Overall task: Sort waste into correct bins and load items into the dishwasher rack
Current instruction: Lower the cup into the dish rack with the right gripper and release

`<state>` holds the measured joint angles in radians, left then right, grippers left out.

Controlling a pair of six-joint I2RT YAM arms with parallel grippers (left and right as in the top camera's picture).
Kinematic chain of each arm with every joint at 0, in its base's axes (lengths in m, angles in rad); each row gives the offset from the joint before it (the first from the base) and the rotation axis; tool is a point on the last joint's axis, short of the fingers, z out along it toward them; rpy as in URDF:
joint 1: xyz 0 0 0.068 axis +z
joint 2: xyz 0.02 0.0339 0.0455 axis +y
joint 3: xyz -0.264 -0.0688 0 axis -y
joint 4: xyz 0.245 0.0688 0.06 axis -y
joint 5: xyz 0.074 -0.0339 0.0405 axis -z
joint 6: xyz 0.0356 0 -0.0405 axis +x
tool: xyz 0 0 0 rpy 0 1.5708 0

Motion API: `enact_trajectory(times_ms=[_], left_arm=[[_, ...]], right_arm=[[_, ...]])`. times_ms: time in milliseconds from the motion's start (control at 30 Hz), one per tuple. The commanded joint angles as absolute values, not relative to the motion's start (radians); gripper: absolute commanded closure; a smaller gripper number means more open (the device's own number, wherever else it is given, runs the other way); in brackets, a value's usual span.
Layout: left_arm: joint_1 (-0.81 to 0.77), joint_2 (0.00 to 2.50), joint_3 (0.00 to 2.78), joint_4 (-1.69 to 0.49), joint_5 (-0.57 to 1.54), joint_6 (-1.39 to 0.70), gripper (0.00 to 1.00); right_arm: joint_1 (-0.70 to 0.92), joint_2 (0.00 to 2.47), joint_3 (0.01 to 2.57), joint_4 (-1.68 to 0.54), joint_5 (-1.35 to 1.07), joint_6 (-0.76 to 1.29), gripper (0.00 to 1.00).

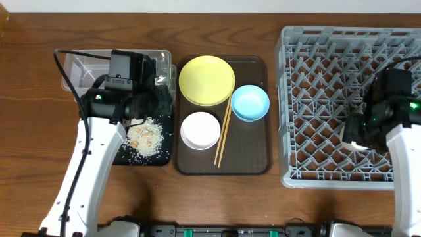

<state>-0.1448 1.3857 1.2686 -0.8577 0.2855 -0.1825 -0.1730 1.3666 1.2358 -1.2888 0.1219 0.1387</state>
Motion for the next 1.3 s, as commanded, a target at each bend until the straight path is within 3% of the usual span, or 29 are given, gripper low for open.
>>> enact_trajectory(times_ms=[0,233,267,367,400,433,467,533,667,767,800,900,1267], left_arm=[[-0.139,1.378,1.278,-0.861,0.275,-0.173,0.61],[-0.139,1.378,1.278,-0.861,0.275,-0.173,0.61],[-0.139,1.378,1.278,-0.862,0.275,-0.173,0.6],[-0.139,1.378,1.278,-0.863,0.275,-0.173,0.52],[-0.139,1.378,1.278,-0.863,0.275,-0.173,0.52],[-0.139,1.378,1.278,-0.863,0.275,-0.173,0.52],[-0.139,1.378,1.278,-0.865,0.275,-0.173,0.52],[-0.139,1.378,1.278,-0.868,0.275,-0.173,0.51],[-0.139,1.378,1.278,-0.875,0.275,-0.173,0.51],[-0.139,1.378,1.278,-0.875,0.275,-0.173,0.51],[-0.139,1.378,1.278,-0.875,0.275,-0.172,0.51],[-0.139,1.378,1.278,-0.875,0.275,-0.173,0.51],[-0.139,1.378,1.278,-0.875,0.274,-0.172,0.51]], right_arm=[[-0.184,1.407,1.207,-1.271,0.1,0.133,0.99],[-0.184,1.494,1.2,-1.228,0.081,0.134,0.99],[-0.184,1.505,1.198,-1.225,0.073,0.134,0.95],[-0.184,1.543,1.196,-1.216,0.066,0.134,0.71],[-0.184,1.554,1.196,-1.215,0.065,0.134,0.62],[-0.184,1.564,1.196,-1.214,0.06,0.135,0.46],[-0.184,1.574,1.196,-1.214,0.053,0.134,0.37],[-0.184,1.587,1.196,-1.213,0.04,0.134,0.35],[-0.184,1.594,1.196,-1.214,0.036,0.134,0.53],[-0.184,1.593,1.197,-1.205,0.036,0.134,0.54],[-0.184,1.593,1.197,-1.201,0.036,0.134,0.6],[-0.184,1.59,1.207,-1.205,0.036,0.134,0.99],[-0.184,1.48,1.287,-1.34,0.036,0.133,0.99]])
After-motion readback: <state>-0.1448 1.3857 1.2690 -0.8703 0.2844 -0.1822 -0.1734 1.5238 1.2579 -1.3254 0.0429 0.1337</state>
